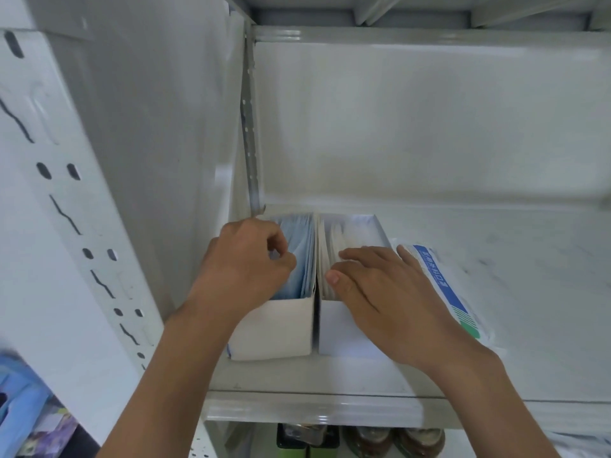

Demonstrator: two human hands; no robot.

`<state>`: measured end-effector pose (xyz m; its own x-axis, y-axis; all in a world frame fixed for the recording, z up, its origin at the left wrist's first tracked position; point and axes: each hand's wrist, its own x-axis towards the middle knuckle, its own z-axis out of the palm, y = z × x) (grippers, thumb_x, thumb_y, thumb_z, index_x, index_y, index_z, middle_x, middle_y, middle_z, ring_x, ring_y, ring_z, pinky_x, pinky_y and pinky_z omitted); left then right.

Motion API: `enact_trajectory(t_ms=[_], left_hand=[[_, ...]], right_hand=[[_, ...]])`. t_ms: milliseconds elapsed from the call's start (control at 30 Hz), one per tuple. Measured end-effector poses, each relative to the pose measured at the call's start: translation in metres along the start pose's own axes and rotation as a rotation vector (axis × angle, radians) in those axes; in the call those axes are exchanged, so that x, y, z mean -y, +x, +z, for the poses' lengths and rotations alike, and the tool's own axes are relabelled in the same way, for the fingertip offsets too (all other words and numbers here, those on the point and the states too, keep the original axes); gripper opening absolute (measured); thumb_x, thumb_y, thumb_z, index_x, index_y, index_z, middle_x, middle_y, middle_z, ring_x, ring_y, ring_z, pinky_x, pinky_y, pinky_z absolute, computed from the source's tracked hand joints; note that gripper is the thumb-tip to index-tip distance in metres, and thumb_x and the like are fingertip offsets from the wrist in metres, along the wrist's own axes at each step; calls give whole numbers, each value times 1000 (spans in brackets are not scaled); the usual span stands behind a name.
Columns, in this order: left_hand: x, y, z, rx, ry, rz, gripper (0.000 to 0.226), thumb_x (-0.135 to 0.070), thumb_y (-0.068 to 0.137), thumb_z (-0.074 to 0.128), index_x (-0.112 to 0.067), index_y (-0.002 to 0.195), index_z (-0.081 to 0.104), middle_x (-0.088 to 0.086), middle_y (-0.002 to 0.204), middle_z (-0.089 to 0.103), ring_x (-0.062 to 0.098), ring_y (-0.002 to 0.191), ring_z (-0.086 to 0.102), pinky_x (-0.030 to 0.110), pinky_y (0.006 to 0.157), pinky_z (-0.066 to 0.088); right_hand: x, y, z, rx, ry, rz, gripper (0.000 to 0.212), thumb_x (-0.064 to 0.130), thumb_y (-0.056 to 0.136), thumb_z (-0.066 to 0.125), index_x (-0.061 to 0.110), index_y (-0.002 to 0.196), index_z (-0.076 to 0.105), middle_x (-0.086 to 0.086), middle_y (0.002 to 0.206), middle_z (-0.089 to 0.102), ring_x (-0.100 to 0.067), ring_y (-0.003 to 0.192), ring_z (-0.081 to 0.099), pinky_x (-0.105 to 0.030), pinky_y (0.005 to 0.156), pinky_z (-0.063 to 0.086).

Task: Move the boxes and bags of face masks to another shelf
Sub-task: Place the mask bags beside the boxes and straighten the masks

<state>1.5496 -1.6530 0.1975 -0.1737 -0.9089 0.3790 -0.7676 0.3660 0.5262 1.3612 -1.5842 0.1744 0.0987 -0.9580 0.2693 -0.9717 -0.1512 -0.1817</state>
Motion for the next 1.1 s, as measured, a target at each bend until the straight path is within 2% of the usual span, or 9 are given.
enact_trajectory(t_ms=[133,233,333,567,633,800,900,1000,1100], left_hand=[[5,-8,-3,-101,101,261,7,-22,93,65,-21,91,71,-4,101,65,20,89,62,45,84,53],[6,-12,-3,32,65,425,16,-11,95,60,-18,101,74,-4,107,69,19,98,64,43,85,53],[7,-15,-1,163,43,374,23,-18,99,51,-25,108,71,-12,107,67,15,98,62,41,84,53],[18,-20,1,-17,170,312,24,-30,99,44,-24,85,63,-10,89,60,17,77,59,41,71,54],[16,-22,2,-40,132,373,26,-30,101,42,-23,92,66,-7,95,64,17,83,61,39,74,55],[18,-22,9,106,130,412,25,-32,100,45,-29,109,68,-13,102,66,11,91,61,37,84,51],[15,-24,10,-27,78,364,32,-36,101,46,-27,120,70,-5,132,65,16,119,60,40,99,50],[15,-27,13,-219,106,162,47,-50,100,35,-24,127,64,5,145,54,27,126,55,50,101,49],[23,-24,16,-108,19,-57,66,-71,94,19,-31,138,49,3,151,43,29,127,53,49,102,48]], right_hand=[[-1,1,0,-6,-7,-8,64,58,96,3,38,127,56,16,144,48,-13,139,36,-49,123,10],[-2,1,0,-33,-43,-34,66,61,96,2,38,145,40,12,157,32,-16,147,23,-54,123,3],[3,0,-1,-43,-41,-149,61,64,99,9,41,151,32,15,163,25,-16,152,16,-57,122,-2],[2,0,-1,14,-19,-217,67,78,87,28,45,143,45,27,156,33,-4,149,16,-52,123,-6],[2,0,0,8,-10,-215,63,74,87,33,45,141,45,27,154,36,-3,145,22,-52,123,-2],[2,2,3,-9,73,-192,64,71,86,39,44,144,34,27,142,48,2,137,32,-45,124,4],[0,1,3,-41,102,-214,70,71,86,43,42,148,29,26,145,44,2,138,30,-41,125,4],[-3,-1,4,-241,216,-179,63,72,87,46,39,141,42,24,142,46,2,135,33,-35,123,11],[-14,-2,9,-361,277,-25,55,66,96,36,32,137,51,11,149,48,-10,138,38,-38,119,26]])
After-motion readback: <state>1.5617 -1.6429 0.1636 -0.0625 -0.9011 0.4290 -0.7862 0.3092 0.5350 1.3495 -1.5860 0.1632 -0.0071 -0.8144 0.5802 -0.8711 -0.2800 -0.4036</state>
